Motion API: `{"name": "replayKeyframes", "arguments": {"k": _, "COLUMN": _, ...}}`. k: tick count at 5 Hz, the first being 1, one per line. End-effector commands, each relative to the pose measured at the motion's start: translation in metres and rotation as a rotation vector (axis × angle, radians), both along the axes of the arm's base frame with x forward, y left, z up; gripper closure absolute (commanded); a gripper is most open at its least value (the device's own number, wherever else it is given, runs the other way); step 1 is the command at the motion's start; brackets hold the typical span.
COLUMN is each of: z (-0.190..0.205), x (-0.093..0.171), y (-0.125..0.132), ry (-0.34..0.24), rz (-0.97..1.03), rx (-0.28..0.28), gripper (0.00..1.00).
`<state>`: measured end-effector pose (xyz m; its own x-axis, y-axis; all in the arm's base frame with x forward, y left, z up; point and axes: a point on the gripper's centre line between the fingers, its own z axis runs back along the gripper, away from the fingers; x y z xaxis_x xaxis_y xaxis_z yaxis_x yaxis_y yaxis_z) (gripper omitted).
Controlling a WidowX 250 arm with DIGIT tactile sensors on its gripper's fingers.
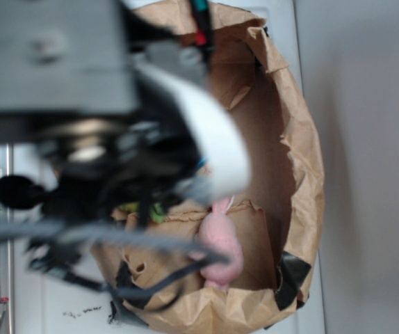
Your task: Grab the pink bunny.
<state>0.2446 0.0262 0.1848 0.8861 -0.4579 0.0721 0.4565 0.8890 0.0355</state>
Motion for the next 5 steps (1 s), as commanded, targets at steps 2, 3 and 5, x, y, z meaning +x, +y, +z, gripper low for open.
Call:
{"name": "replayKeyframes", "arguments": {"k": 2, "z": -0.07, "x": 0.093, "y": 0.005, "ry": -0.11, "rz": -0.17, "rx": 0.17, "gripper": 0.0}}
{"name": "replayKeyframes", "arguments": {"k": 3, "z": -0.093, "x": 0.088, "y": -0.023, "ry": -0.089, "rz": -0.303, "rx": 0.158, "gripper": 0.0}}
{"name": "replayKeyframes", "arguments": {"k": 5, "z": -0.075, "x": 0.086, "y": -0.055, "ry": -0.122, "rz": -0.469, "rx": 0.079, "gripper": 0.0}}
